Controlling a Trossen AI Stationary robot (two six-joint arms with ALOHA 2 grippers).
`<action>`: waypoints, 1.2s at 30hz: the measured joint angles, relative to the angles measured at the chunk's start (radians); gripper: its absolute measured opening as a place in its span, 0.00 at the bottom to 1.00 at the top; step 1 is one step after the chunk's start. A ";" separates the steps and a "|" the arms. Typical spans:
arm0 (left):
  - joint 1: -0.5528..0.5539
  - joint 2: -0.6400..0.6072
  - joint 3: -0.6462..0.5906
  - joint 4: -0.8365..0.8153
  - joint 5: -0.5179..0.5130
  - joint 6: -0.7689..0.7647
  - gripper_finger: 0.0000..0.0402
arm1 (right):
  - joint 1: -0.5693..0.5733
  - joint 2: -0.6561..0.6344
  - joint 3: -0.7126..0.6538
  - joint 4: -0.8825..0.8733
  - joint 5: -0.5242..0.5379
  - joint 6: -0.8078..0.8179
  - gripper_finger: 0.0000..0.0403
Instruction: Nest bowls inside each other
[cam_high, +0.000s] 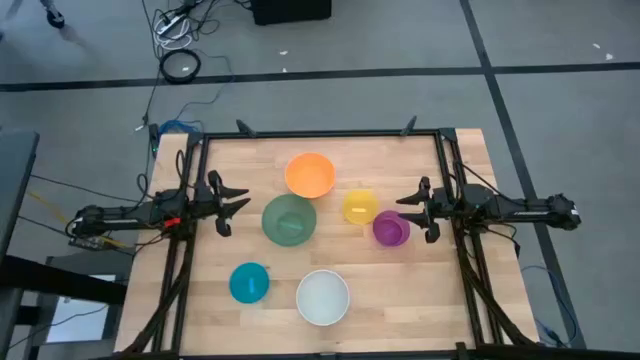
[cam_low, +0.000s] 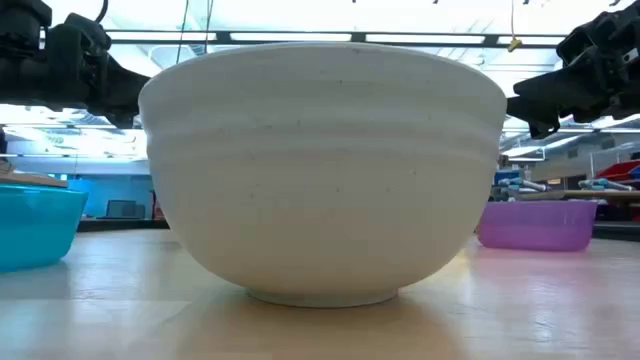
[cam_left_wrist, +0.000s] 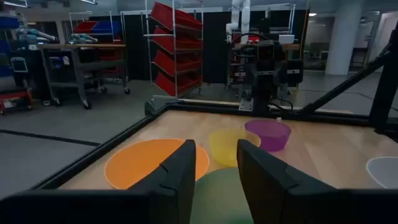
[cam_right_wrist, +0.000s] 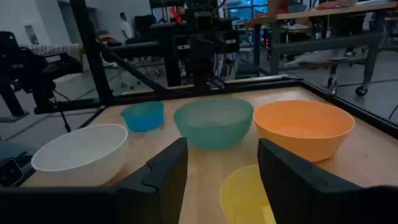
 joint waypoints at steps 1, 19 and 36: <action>0.000 0.000 0.000 0.000 0.000 0.000 0.32 | 0.000 0.000 0.000 0.000 0.000 0.000 0.46; 0.000 0.000 0.000 0.000 0.000 0.000 0.32 | 0.000 0.000 0.000 0.000 0.000 0.000 0.46; 0.003 0.000 0.000 0.013 -0.049 0.386 0.32 | 0.000 0.000 0.000 0.086 0.000 0.028 0.46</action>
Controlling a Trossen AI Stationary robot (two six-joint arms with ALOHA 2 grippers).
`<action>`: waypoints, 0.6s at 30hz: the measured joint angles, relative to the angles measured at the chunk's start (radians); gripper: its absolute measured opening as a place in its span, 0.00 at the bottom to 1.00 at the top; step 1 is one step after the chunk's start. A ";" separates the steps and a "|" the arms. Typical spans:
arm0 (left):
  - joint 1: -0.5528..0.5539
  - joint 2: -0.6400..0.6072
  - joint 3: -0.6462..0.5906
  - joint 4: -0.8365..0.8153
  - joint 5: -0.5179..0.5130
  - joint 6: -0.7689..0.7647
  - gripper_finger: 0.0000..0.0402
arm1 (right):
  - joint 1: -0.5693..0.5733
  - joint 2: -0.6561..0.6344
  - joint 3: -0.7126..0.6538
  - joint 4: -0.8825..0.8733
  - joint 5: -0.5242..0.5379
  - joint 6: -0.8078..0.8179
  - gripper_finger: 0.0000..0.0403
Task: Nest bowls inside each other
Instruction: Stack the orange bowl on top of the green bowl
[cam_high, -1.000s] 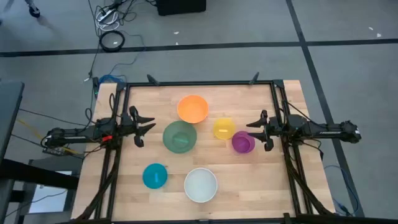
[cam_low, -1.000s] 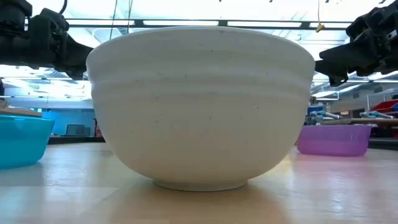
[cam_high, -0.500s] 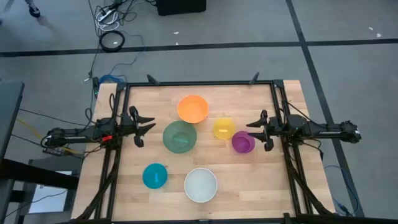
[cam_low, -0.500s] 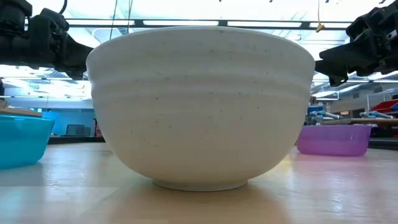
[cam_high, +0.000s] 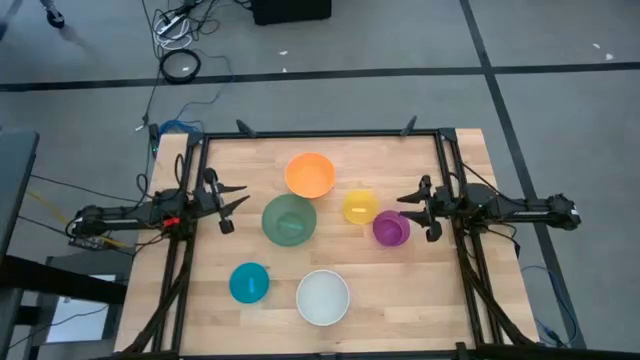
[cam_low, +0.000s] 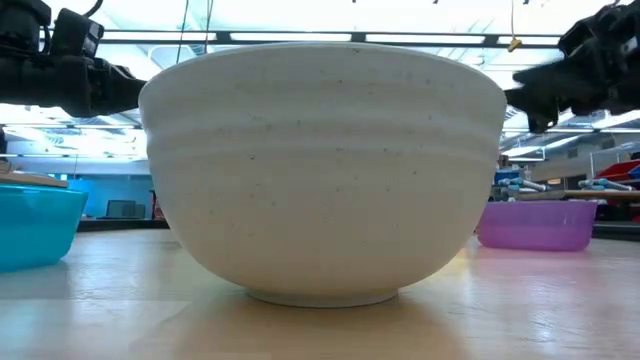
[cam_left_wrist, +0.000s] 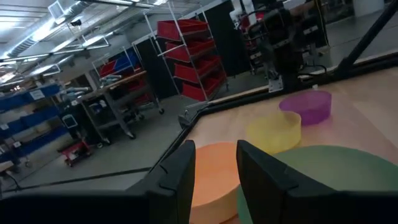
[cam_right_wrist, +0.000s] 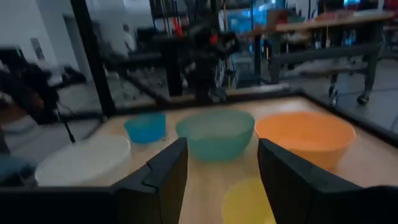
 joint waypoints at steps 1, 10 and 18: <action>0.000 0.000 0.000 0.000 0.000 0.000 0.32 | 0.000 0.000 0.000 0.038 0.000 0.022 0.46; -0.002 0.000 0.000 0.067 0.066 -0.307 0.32 | 0.001 -0.001 0.000 0.377 -0.001 0.149 0.46; -0.002 0.000 0.000 0.210 0.069 -0.608 0.32 | 0.002 0.000 0.000 0.535 -0.014 0.157 0.46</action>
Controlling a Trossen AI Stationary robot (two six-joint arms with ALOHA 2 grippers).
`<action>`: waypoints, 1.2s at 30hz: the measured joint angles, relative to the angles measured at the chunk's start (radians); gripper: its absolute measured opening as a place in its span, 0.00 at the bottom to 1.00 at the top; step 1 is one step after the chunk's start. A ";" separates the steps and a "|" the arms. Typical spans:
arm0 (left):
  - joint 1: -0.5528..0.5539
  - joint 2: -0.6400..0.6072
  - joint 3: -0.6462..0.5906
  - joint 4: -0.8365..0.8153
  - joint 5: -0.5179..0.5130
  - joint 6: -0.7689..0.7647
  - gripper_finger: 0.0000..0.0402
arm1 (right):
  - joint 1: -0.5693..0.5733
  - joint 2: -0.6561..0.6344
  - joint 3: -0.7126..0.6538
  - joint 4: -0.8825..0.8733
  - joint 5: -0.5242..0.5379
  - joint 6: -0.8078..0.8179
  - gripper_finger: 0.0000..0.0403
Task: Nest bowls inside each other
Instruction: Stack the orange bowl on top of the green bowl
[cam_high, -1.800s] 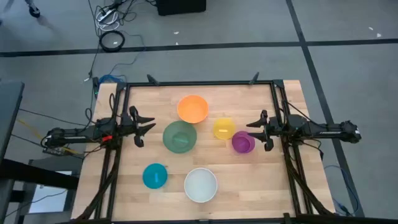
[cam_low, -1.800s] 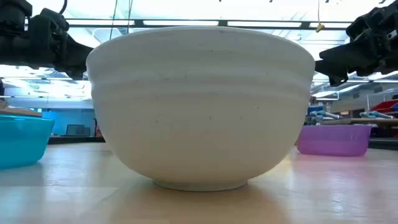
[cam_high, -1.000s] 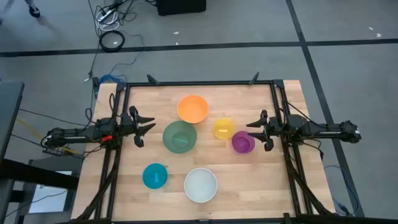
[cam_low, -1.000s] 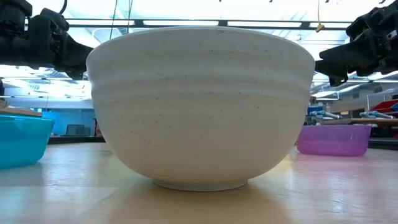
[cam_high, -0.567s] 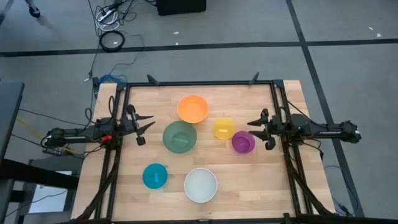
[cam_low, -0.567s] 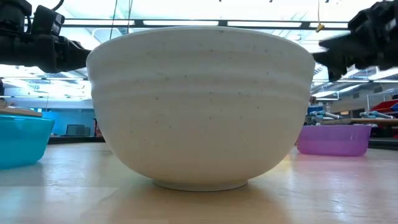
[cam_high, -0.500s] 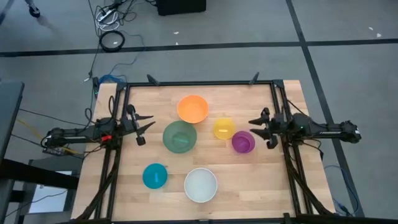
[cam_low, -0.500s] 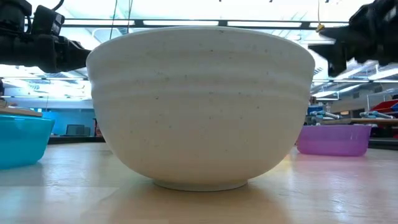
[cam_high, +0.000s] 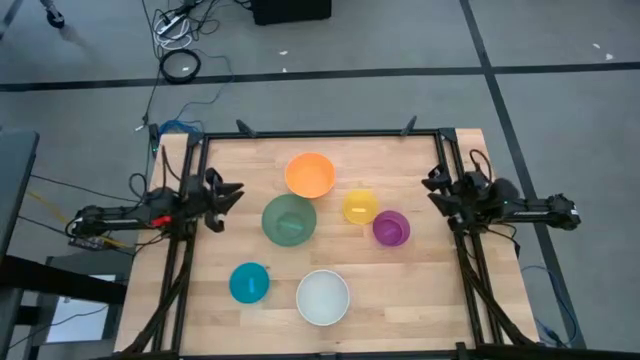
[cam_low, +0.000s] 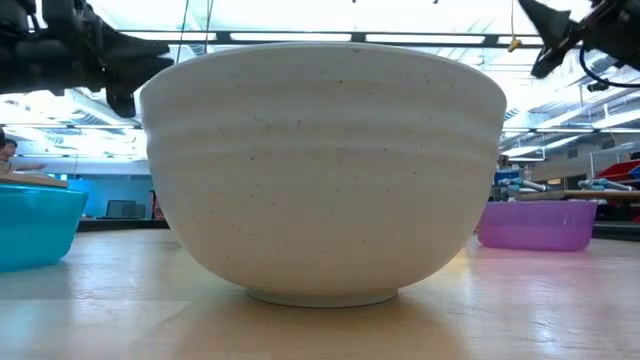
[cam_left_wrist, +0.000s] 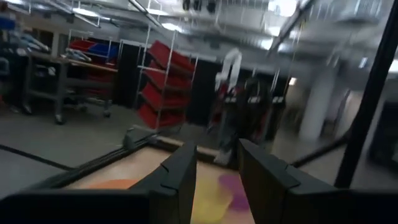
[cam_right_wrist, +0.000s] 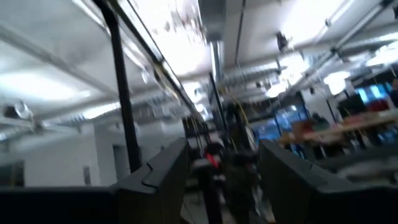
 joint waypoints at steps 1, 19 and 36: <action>0.000 0.000 0.000 0.020 0.000 -0.028 0.32 | 0.000 0.000 0.000 0.027 -0.001 0.009 0.46; 0.002 0.000 0.000 0.125 -0.263 -0.004 0.32 | -0.001 0.000 0.038 0.074 0.162 -0.209 0.45; 0.017 0.546 0.584 -0.623 -0.388 -0.013 0.32 | -0.058 0.822 0.796 -0.778 0.639 -0.077 0.42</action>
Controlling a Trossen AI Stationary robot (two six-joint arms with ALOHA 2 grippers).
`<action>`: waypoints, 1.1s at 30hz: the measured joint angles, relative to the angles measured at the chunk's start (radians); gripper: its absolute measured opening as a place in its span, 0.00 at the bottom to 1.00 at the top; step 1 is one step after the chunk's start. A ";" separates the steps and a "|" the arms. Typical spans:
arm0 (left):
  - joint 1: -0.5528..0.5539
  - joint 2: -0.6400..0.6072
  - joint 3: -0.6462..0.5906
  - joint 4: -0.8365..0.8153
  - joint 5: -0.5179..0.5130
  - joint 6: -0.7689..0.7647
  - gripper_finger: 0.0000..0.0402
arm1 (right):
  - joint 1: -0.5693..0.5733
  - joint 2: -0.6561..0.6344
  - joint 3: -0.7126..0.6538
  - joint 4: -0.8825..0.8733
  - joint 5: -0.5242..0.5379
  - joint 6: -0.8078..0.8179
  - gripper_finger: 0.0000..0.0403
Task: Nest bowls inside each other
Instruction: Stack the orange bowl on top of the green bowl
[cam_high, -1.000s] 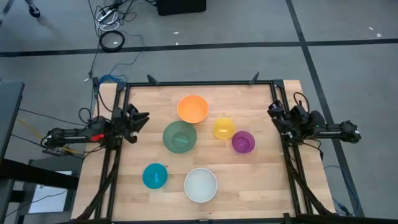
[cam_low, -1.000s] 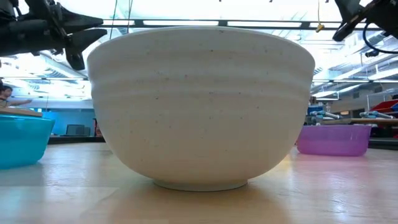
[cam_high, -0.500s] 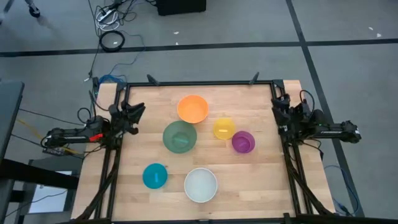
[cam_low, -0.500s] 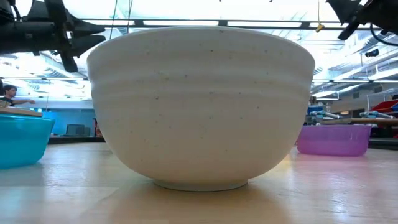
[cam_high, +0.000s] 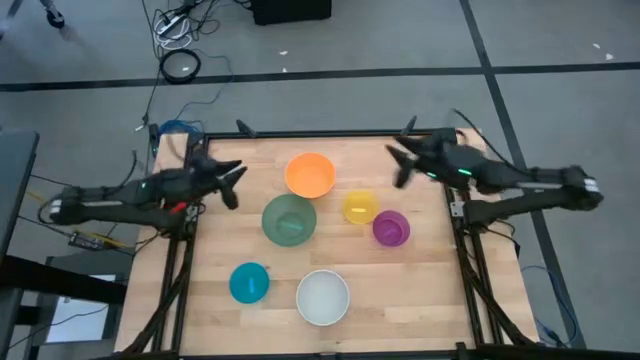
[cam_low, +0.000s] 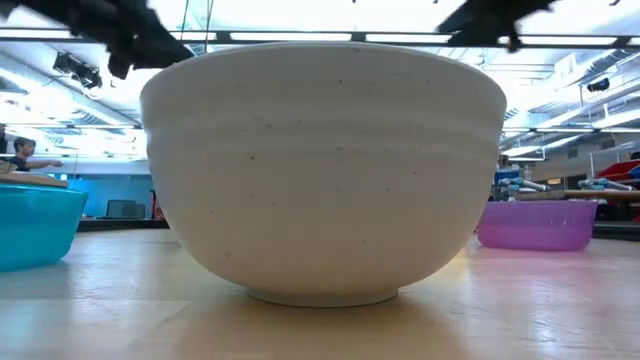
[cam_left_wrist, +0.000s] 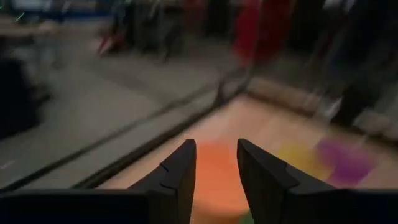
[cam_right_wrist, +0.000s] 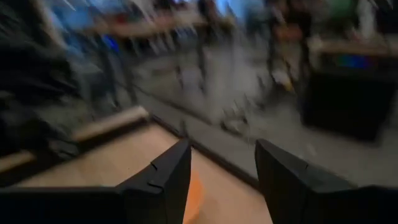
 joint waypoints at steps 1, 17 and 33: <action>0.014 0.077 0.069 -0.105 -0.011 -0.025 0.32 | -0.016 0.096 0.074 -0.056 -0.008 0.038 0.42; 0.213 0.587 0.528 -0.688 0.078 -0.056 0.32 | -0.227 1.012 0.762 -0.601 -0.350 0.263 0.41; 0.333 0.541 0.527 -0.651 0.428 -0.025 0.32 | -0.275 1.064 0.766 -0.596 -0.493 0.300 0.41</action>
